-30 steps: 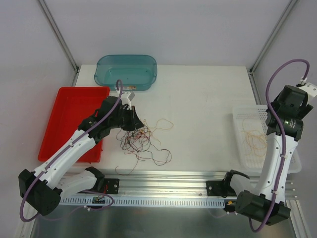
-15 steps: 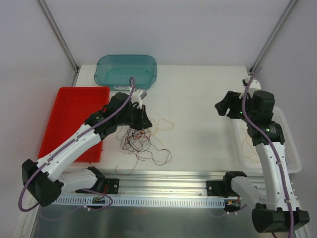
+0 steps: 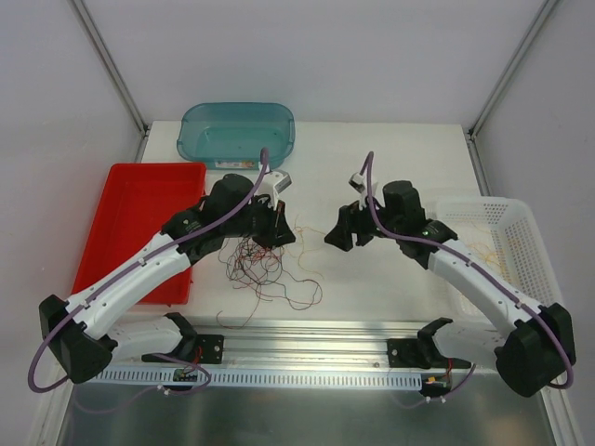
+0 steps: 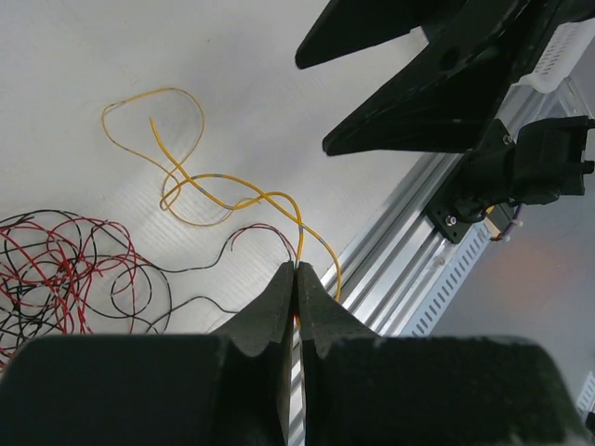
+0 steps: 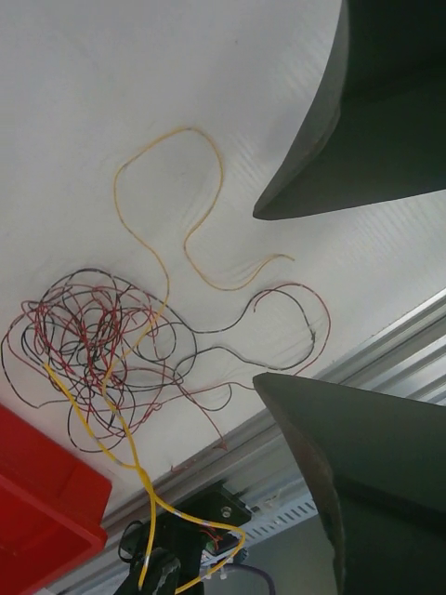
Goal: Untangle the cables
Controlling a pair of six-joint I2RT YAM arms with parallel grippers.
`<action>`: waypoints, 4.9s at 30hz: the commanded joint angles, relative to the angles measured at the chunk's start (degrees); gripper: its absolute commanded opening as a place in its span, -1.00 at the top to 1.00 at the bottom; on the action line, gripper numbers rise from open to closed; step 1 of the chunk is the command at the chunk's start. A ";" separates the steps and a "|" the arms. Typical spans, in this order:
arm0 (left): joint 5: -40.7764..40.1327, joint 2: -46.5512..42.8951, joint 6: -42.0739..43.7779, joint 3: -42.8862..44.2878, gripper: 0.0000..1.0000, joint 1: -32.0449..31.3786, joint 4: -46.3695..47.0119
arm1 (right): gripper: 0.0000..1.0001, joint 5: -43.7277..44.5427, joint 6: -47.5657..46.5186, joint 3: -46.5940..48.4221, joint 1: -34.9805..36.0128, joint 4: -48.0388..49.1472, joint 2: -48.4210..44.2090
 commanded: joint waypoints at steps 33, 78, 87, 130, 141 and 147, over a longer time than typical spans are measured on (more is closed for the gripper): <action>-0.02 -8.12 -4.30 4.03 1.00 -1.33 0.39 | -0.33 -13.51 7.30 1.92 12.17 35.17 24.70; -30.79 -7.60 -12.57 -1.77 -0.43 4.82 -7.69 | 0.99 21.28 -13.35 38.12 -16.30 -35.92 -6.68; -29.47 -8.48 -2.64 -4.58 -0.98 8.07 -7.87 | 0.99 39.47 -17.40 46.39 -19.73 -39.27 -5.71; -36.06 -2.59 9.50 -15.13 -0.98 9.48 -4.09 | -0.98 41.88 11.96 12.29 -55.78 -29.78 -9.22; -30.79 2.07 6.69 -14.52 -0.98 9.56 -4.09 | -0.98 28.60 12.92 8.87 -25.56 -20.40 -14.15; -24.47 1.89 0.28 -14.87 -0.92 9.39 -3.83 | -0.90 26.11 14.07 3.59 -1.33 -12.12 -8.27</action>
